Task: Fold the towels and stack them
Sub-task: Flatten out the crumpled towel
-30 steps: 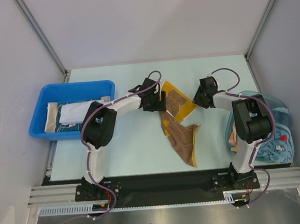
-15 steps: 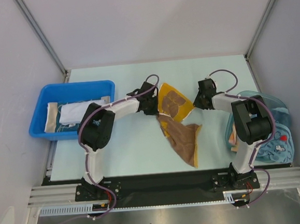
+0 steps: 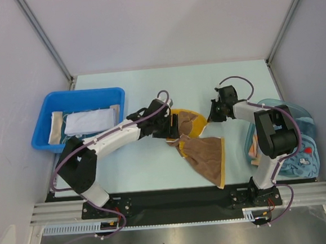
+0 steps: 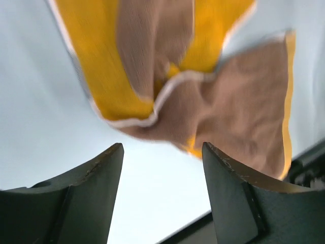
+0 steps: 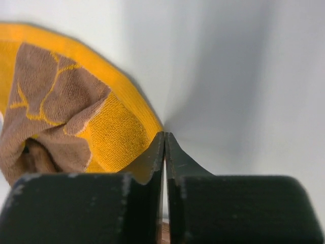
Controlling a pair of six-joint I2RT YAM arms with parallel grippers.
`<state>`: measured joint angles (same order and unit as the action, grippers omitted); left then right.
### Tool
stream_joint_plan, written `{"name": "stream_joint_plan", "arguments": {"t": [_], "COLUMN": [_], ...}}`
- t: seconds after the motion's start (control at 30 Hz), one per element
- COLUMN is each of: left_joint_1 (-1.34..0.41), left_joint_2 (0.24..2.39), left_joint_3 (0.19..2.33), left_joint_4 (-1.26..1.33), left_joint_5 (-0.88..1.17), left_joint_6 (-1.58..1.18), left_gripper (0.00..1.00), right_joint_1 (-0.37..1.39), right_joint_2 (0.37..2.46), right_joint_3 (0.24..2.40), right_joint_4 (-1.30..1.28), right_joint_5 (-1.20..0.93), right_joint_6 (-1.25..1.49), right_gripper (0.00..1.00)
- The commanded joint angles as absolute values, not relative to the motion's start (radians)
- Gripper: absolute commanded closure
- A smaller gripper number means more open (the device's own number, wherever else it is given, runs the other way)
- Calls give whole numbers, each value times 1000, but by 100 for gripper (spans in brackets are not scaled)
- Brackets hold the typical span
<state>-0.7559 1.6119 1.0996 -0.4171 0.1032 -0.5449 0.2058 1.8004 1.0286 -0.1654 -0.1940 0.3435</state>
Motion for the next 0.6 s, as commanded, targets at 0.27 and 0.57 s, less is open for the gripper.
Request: {"name": "stream_joint_plan", "arguments": {"t": [0.27, 0.57], "left_joint_1": [-629, -606], "left_joint_2": [1974, 2223], "left_joint_3": [1561, 1764], "left_joint_4": [-495, -535], "left_joint_5": [-110, -126], "left_joint_6": [-312, -265], "left_gripper": [36, 35], "right_joint_1": [204, 241], "right_joint_2": [1760, 1759], "right_joint_3": [1060, 1017], "right_joint_4": [-249, -242], "right_joint_5": [-201, -63], "right_joint_6": [374, 557], "right_gripper": [55, 48]}}
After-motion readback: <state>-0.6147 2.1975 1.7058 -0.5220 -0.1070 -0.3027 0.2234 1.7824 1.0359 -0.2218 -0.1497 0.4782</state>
